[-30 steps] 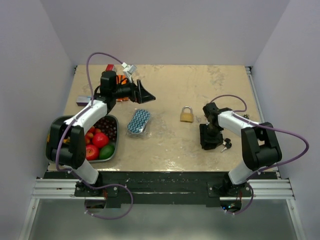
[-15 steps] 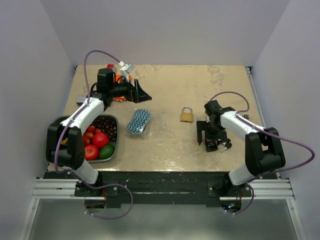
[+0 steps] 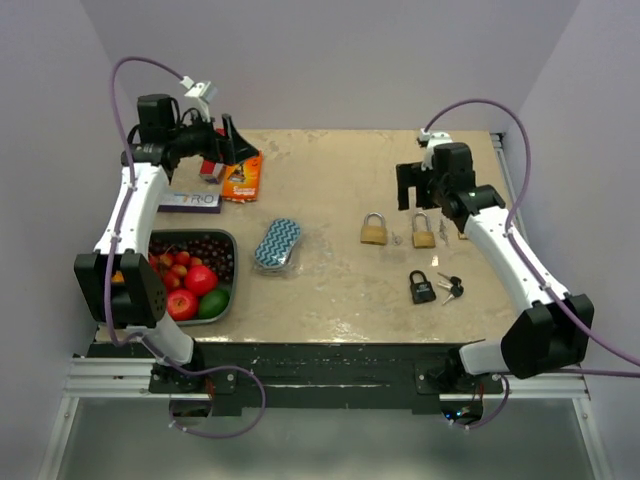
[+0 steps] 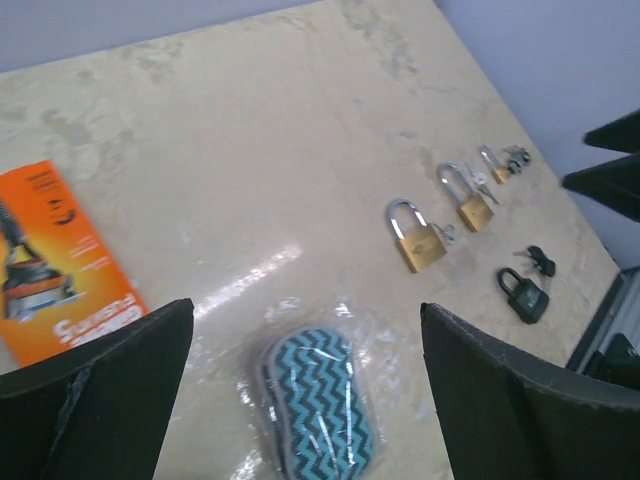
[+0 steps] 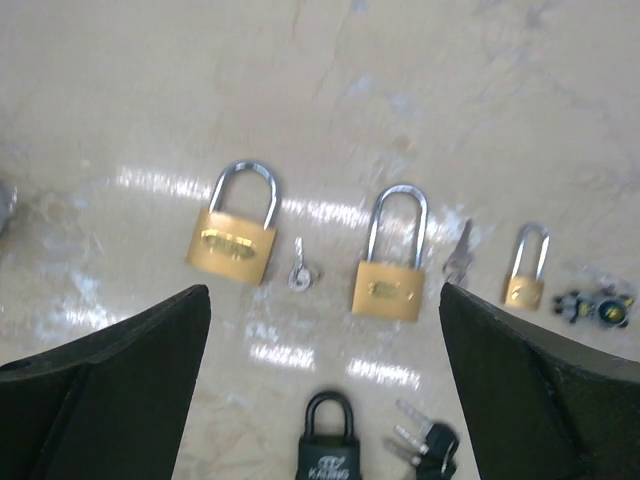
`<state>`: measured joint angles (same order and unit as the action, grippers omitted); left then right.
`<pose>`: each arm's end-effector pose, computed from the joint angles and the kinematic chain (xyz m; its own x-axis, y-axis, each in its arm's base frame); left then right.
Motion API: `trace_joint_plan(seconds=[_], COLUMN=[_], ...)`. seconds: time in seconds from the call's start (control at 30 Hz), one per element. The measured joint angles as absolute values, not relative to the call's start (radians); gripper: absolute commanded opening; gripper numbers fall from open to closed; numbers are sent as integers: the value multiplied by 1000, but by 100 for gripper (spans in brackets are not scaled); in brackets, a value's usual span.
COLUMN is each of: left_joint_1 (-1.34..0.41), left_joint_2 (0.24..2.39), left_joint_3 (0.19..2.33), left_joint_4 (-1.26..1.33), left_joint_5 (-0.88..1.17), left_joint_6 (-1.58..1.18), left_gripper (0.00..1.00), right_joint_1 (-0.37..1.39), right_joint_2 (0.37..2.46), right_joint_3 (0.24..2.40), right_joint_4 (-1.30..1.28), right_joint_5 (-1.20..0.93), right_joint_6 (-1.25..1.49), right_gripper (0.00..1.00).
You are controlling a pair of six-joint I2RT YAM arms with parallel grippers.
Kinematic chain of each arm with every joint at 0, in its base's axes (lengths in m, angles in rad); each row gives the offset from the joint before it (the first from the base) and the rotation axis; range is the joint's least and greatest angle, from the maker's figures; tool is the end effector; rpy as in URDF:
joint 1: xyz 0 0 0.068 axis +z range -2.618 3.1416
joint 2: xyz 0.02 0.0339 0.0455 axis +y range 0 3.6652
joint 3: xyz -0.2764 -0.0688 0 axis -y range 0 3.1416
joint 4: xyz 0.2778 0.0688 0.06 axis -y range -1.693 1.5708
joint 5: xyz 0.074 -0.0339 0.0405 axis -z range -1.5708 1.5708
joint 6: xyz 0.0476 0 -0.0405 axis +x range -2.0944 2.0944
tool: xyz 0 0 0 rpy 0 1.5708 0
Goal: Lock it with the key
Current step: Reset both arms
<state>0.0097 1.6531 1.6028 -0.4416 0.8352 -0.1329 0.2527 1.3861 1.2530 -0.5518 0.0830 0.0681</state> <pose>0.4169 -0.0312 0.3849 -0.5538 -0.0943 -0.8273 0.5787 0.6708 -0.4639 0.3366 0.0828 0.3310 -0.6238 -0.0910 -0.7763 -0.1449 0.9894 0.0004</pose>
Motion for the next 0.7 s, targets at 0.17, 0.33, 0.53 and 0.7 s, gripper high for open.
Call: trace_joint_plan(seconds=[0.17, 0.33, 0.53, 0.7], left_joint_1=[73, -14, -221, -289], left_joint_2=[1678, 1642, 1607, 1602], left_joint_3=[1595, 1406, 1202, 1163], left_joint_4=[-478, -466, -456, -425], left_joint_5=[738, 593, 447, 368], left_joint_6=[-98, -24, 23, 23], left_gripper=[99, 99, 99, 99], right_joint_1=[165, 144, 187, 277], right_joint_2=[1330, 1336, 1384, 1379], right_joint_3=[1241, 1176, 1064, 1028], right_joint_4=[-392, -301, -302, -307], right_joint_5=[41, -60, -171, -180], right_joint_6=[0, -25, -17, -17], right_gripper=[99, 99, 99, 99])
